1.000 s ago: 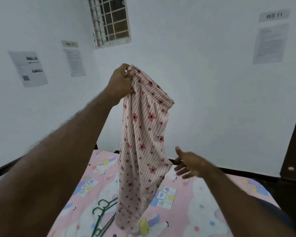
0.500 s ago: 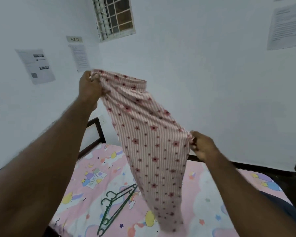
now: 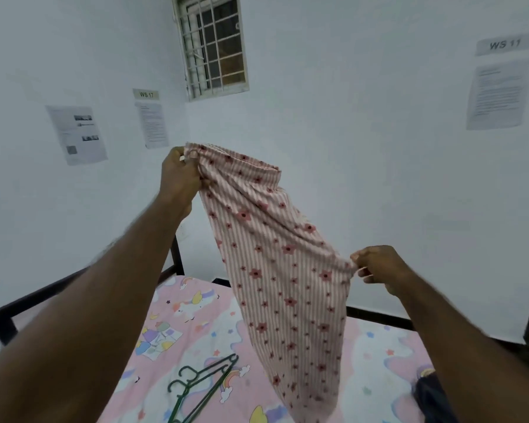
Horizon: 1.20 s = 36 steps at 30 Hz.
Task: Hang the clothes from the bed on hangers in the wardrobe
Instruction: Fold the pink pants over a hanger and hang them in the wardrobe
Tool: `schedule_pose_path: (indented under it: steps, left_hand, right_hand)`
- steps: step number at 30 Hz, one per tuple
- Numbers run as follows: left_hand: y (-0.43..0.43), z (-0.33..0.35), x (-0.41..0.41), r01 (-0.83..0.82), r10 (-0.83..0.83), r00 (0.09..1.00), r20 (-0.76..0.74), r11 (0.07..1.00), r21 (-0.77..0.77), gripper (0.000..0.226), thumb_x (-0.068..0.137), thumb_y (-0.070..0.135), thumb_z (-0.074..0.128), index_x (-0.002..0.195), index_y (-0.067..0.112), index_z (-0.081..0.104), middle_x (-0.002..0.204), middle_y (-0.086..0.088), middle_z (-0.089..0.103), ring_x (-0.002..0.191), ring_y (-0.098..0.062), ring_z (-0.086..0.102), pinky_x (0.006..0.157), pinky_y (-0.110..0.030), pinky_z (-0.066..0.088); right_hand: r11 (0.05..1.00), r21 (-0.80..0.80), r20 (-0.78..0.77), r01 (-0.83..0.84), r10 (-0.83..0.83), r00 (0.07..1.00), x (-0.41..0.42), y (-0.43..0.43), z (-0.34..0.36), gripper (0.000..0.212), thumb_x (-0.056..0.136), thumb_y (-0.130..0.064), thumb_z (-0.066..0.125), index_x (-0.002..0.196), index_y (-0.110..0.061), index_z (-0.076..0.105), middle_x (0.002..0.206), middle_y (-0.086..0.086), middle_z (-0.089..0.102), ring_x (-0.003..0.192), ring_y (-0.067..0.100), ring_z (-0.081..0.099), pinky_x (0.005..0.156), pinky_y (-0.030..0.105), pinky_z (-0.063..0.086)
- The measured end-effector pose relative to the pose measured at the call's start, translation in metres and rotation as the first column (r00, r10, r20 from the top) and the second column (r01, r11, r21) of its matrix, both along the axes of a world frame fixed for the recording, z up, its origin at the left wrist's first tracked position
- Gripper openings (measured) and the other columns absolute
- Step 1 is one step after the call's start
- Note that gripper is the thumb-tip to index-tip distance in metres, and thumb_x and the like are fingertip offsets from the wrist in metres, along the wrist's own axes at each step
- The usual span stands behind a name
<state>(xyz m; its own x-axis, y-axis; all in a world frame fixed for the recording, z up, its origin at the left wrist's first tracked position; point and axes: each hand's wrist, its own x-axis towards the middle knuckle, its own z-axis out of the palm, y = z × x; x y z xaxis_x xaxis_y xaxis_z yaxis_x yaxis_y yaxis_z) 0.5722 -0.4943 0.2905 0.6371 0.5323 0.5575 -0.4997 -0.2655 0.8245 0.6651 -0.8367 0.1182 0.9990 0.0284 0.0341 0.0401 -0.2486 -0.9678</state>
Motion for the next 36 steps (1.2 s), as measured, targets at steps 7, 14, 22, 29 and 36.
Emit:
schedule_pose_path:
  steps: [7, 14, 22, 29, 36]
  left_hand:
    - [-0.041, -0.002, 0.004, 0.021, -0.007, 0.997, -0.081, 0.984, 0.175, 0.012, 0.103, 0.018, 0.045, 0.101, 0.008, 0.052, 0.080, -0.007, 0.060, 0.050, -0.011, 0.060, 0.056, -0.032, 0.057]
    - [-0.038, 0.001, -0.009, 0.026, 0.039, 0.982, -0.186, 0.941, 0.337, 0.013, 0.102, 0.020, 0.048, 0.103, 0.008, 0.054, 0.093, -0.015, 0.065, 0.055, -0.019, 0.063, 0.060, -0.037, 0.059]
    - [0.018, 0.019, -0.031, 0.013, 0.169, 0.946, -0.275, 0.830, 0.557, 0.022, 0.100, 0.027, 0.053, 0.108, 0.007, 0.056, 0.091, -0.019, 0.066, 0.068, -0.027, 0.062, 0.055, -0.032, 0.052]
    - [0.037, 0.024, -0.030, 0.258, -0.188, 0.912, -0.365, 0.954, 0.154, 0.024, 0.098, 0.024, 0.057, 0.104, 0.001, 0.051, 0.071, -0.013, 0.051, 0.046, -0.021, 0.060, 0.057, -0.042, 0.060]
    - [0.028, 0.015, 0.002, 0.337, -0.279, 0.876, -0.393, 0.937, 0.087, 0.024, 0.095, 0.023, 0.060, 0.100, 0.000, 0.058, 0.082, -0.015, 0.053, 0.070, -0.024, 0.062, 0.064, -0.034, 0.062]
  right_hand:
    - [0.905, -0.085, 0.293, -0.417, 0.422, 0.858, -0.043, 0.071, 0.093, 0.089, 0.073, -0.063, 0.074, 0.143, -0.021, 0.039, 0.126, 0.002, 0.061, 0.112, 0.014, 0.062, 0.083, 0.035, 0.055]
    - [0.802, -0.348, 0.261, -0.485, 0.580, 0.772, -0.048, 0.132, 0.132, 0.037, 0.079, -0.012, 0.075, 0.114, -0.008, 0.063, 0.108, 0.009, 0.070, 0.094, 0.023, 0.069, 0.077, 0.038, 0.060]
    - [0.574, -0.819, 0.371, -0.015, 0.549, 0.749, -0.052, 0.135, 0.220, 0.014, 0.083, -0.016, 0.072, 0.077, -0.012, 0.060, 0.085, 0.008, 0.064, 0.078, 0.022, 0.059, 0.060, 0.027, 0.040]
    - [0.654, -0.733, 0.248, -0.188, 0.514, 0.821, -0.058, 0.148, 0.244, 0.013, 0.086, -0.005, 0.072, 0.075, -0.009, 0.066, 0.079, 0.013, 0.064, 0.078, 0.036, 0.071, 0.057, 0.037, 0.061]
    - [0.635, -0.752, 0.189, -0.175, 0.462, 0.866, -0.041, 0.133, 0.248, 0.012, 0.086, -0.006, 0.073, 0.076, -0.011, 0.066, 0.081, 0.011, 0.065, 0.078, 0.028, 0.068, 0.063, 0.035, 0.061]
